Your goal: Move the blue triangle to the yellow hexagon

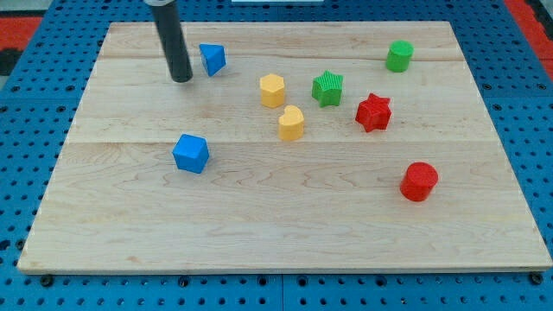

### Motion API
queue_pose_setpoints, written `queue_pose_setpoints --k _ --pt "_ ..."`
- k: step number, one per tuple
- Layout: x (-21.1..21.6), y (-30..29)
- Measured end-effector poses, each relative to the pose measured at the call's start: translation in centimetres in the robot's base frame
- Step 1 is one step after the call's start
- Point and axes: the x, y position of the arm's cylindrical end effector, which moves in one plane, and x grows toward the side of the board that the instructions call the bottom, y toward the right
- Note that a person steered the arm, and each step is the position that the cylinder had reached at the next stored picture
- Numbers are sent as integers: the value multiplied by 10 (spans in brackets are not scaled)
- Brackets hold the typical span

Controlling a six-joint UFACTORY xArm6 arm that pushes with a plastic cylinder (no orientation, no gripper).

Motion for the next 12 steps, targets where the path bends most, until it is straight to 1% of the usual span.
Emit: queue_pose_setpoints --k 1,2,3,4,6,7,8,10,11,12 --pt "-52 -18" --pt "-88 4" --pt "-63 4" --pt "-54 17" --pt "-39 18" --pt "-48 28" --pt "-47 49" --pt "0 49" --pt "11 42" --pt "19 14"
